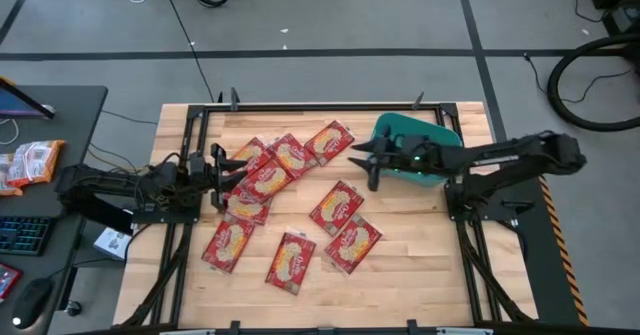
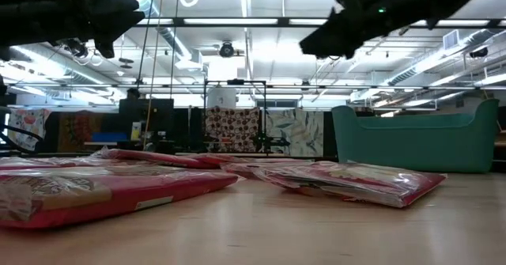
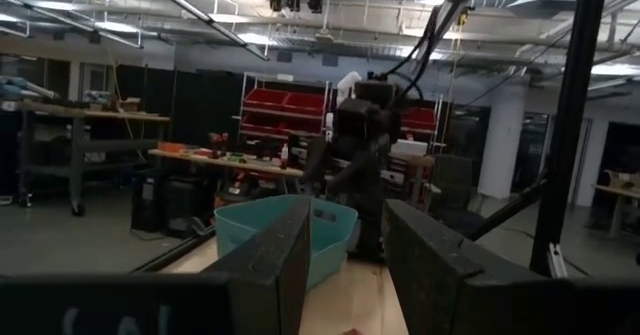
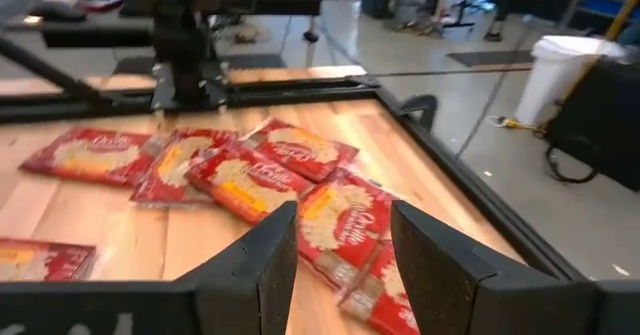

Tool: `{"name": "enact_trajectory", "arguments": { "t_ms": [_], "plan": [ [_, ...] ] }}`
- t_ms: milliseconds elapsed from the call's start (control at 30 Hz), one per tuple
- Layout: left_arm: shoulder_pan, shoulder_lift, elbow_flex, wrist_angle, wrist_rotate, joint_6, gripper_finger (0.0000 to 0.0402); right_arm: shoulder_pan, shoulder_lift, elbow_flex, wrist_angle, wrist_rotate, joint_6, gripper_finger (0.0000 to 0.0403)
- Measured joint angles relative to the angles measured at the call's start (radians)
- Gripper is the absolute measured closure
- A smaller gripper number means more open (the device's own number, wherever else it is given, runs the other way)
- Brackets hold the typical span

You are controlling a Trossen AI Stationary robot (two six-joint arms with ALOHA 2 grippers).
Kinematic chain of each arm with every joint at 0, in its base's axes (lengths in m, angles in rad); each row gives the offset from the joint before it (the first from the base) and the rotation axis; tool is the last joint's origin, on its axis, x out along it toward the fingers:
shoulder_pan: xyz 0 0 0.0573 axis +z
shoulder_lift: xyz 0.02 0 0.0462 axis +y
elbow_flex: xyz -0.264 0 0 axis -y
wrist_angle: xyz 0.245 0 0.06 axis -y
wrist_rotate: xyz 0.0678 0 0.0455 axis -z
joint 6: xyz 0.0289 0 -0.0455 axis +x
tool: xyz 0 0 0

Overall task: Sort popcorn bags into baskets
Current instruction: Put the red popcorn bag into the green container

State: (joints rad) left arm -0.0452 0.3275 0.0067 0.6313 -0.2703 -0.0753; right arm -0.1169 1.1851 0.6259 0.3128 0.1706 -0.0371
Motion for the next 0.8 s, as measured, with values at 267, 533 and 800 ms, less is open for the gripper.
{"name": "enact_trajectory", "arguments": {
  "t_ms": [267, 533, 800],
  "plan": [
    [0.025, 0.007, 0.101, -0.372, -0.056, -0.108, 0.0272, 0.000, 0.241, 0.170, -0.079, -0.037, -0.055, 0.0237],
    [0.026, 0.026, 0.113, -0.403, -0.100, -0.100, 0.0272, 0.003, 0.462, 0.302, -0.080, -0.021, -0.102, 0.0237],
    [0.026, 0.026, 0.113, -0.408, -0.145, -0.065, 0.0272, 0.043, 0.669, 0.453, -0.091, 0.046, -0.257, 0.0236]
  ]
}}
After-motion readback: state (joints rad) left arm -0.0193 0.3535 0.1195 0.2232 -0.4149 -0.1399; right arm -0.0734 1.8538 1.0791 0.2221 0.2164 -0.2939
